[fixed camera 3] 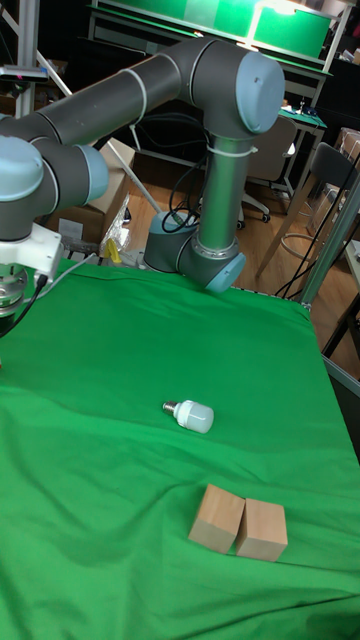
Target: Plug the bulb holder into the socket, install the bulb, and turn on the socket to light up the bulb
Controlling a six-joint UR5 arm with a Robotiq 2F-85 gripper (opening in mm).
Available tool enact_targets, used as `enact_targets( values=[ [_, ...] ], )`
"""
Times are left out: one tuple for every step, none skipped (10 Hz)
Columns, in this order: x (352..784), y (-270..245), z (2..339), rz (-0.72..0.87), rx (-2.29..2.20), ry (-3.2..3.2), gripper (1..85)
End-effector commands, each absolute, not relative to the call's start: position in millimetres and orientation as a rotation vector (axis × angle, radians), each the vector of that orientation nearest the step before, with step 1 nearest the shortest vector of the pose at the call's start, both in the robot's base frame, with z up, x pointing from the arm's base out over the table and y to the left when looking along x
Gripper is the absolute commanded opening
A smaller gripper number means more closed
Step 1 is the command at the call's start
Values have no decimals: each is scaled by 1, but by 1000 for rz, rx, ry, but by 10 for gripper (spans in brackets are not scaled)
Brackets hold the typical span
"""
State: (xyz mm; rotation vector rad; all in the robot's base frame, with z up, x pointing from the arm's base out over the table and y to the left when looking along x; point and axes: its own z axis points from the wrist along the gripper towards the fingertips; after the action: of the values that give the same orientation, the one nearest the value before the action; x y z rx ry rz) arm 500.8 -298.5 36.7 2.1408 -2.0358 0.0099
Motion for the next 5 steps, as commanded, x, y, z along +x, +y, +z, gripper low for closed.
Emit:
enact_targets(
  values=[
    [497,-300,35,-7,2142,-2050,10],
    [497,-300,36,0,2138,-2051,10],
    [498,-300,36,2,2138,-2053,10],
    [499,-300,36,3,2137,-2055,10],
    [499,-300,38,1,2136,-2052,10]
  ],
)
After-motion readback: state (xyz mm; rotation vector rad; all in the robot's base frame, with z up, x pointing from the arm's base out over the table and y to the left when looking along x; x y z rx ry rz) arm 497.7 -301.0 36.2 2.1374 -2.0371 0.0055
